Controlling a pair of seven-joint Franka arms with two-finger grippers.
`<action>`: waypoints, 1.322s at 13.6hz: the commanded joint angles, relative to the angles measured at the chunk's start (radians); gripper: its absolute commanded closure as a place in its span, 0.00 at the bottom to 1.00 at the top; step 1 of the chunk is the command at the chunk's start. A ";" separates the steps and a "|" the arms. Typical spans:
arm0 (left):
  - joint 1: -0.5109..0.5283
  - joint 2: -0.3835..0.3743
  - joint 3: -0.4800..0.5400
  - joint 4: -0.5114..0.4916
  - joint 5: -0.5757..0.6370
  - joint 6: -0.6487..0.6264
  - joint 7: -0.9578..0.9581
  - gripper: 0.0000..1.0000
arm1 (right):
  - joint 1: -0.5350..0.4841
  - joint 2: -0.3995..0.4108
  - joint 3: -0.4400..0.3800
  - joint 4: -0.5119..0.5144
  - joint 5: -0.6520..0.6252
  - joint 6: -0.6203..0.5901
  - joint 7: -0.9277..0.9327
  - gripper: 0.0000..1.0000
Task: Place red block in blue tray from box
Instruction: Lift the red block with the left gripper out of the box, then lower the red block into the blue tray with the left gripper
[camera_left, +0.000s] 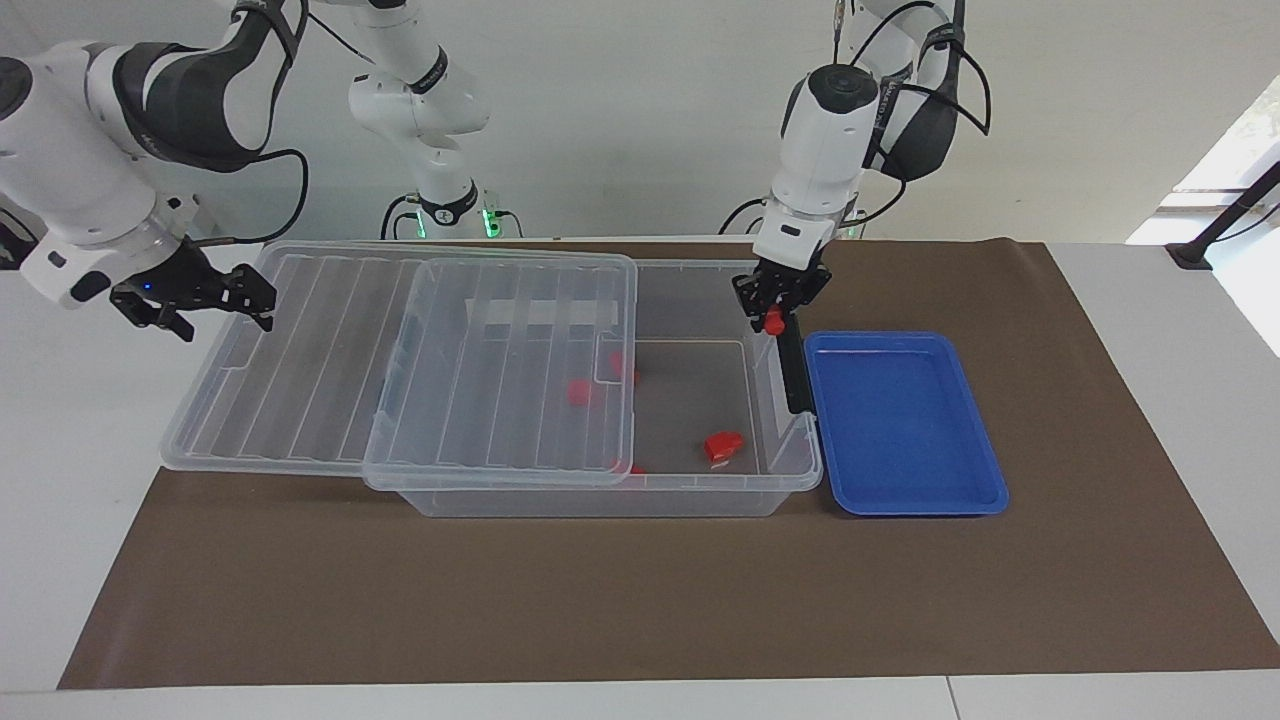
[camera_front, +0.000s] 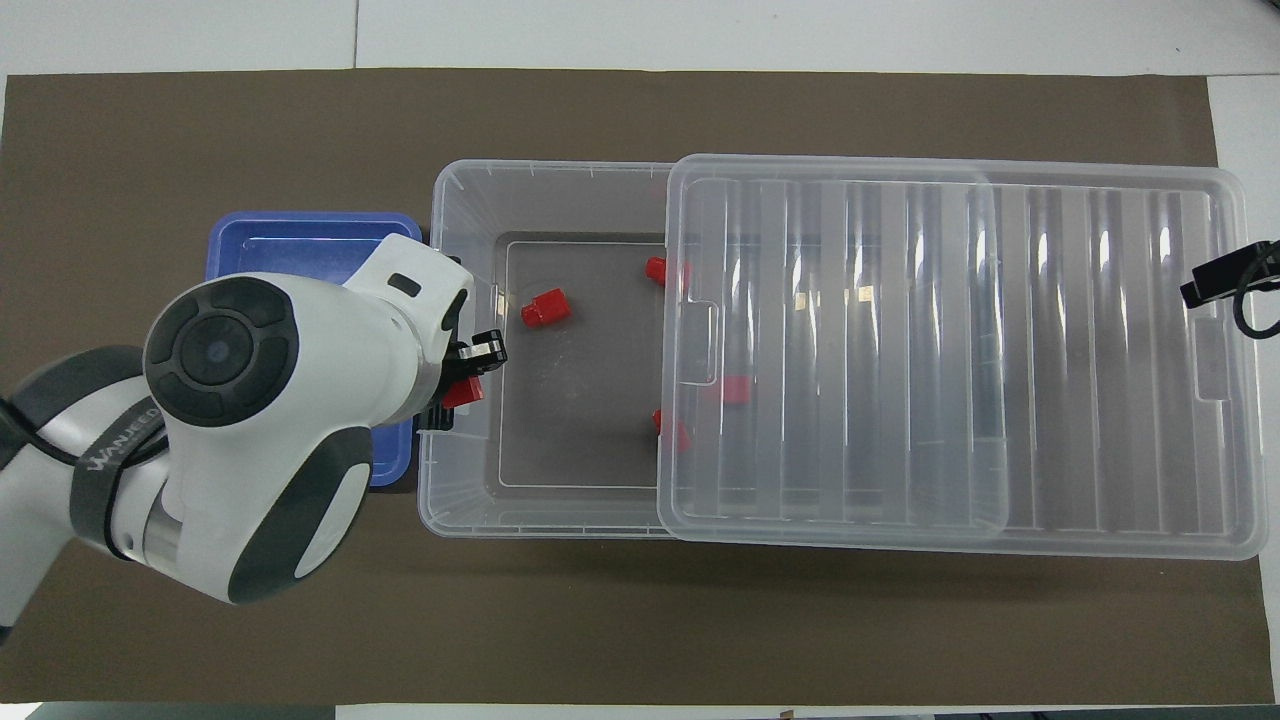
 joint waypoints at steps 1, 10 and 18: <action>0.089 -0.009 -0.004 -0.015 0.011 -0.015 0.130 1.00 | -0.002 -0.003 0.067 0.026 -0.001 -0.053 0.124 0.00; 0.326 0.026 -0.004 -0.159 0.011 0.154 0.533 1.00 | 0.038 -0.121 0.065 -0.072 -0.007 -0.065 0.216 0.00; 0.398 0.181 -0.002 -0.234 0.013 0.396 0.677 1.00 | 0.038 -0.126 0.058 -0.055 0.005 -0.027 0.260 0.00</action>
